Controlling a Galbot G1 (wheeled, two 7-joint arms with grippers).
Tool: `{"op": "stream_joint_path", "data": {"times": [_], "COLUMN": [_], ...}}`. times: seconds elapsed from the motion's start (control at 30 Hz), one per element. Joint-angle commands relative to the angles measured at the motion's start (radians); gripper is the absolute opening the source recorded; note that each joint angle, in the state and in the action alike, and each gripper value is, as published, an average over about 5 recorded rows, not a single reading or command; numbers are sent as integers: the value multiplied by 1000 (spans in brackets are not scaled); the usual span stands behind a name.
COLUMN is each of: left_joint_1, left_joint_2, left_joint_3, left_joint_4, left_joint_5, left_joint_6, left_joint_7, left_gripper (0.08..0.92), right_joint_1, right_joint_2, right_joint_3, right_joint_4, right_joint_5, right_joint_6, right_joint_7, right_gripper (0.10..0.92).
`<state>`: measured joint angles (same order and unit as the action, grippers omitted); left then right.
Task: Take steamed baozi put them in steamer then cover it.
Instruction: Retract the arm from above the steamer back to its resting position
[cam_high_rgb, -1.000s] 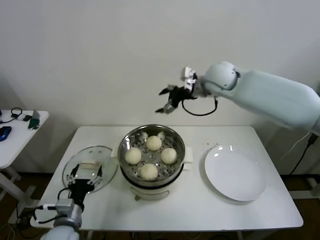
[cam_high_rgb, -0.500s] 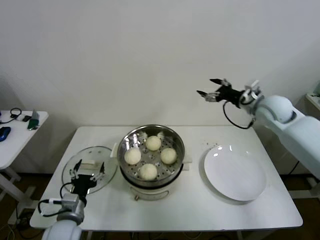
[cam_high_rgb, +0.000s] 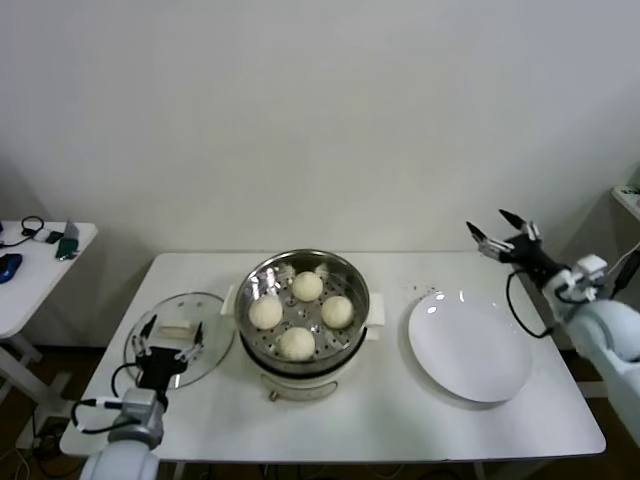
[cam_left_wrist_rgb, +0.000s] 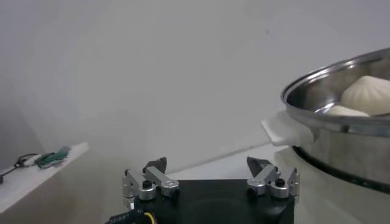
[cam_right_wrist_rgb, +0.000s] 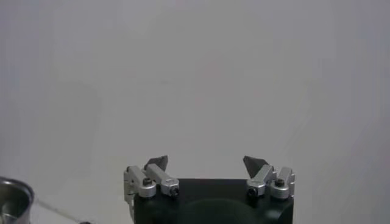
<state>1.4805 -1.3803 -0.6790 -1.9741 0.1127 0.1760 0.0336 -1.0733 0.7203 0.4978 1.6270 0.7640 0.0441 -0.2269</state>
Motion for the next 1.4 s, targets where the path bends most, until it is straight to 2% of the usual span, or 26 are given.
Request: {"op": "stream_joint_path", "data": {"times": [0.03,0.13,0.2,0.33,0.4,0.57,0.77,1.03,1.4], "left_joint_1": [36,58,59,31,25,-8,-68,-127,-199], "left_joint_2": [28,75,114,169,182,174,131,119,109], "left_joint_3": [-1,-5,-13,-38,-39,-3,12,15,39], "left_joint_4": [0,-1,20,120,162,299,412,515,586], "left_joint_5": [144,330,498,900,1030,1127,1244,1270,1262], "left_joint_6": [-43,-62,-100,-214,-229,-197,-200,-215,-214], "left_joint_7": [-8,-15,-49,-199,-246,-299,-354,-364,-356], "left_gripper": [823,823,823,823,823,823,823,823,823], "right_joint_1": [-482,-519,-539,-565,-570,-553,-558,-577,-605], "right_joint_2": [249,323,367,442,472,532,572,596,598], "right_joint_3": [364,362,345,290,265,219,197,195,201], "right_joint_4": [85,109,120,124,120,102,134,127,124], "right_joint_5": [-159,-174,-195,-237,-253,-331,-372,-375,-382], "right_joint_6": [169,192,209,251,277,345,324,349,373], "right_joint_7": [12,24,30,36,37,51,81,95,93], "right_gripper": [823,823,823,823,823,823,823,823,823]}}
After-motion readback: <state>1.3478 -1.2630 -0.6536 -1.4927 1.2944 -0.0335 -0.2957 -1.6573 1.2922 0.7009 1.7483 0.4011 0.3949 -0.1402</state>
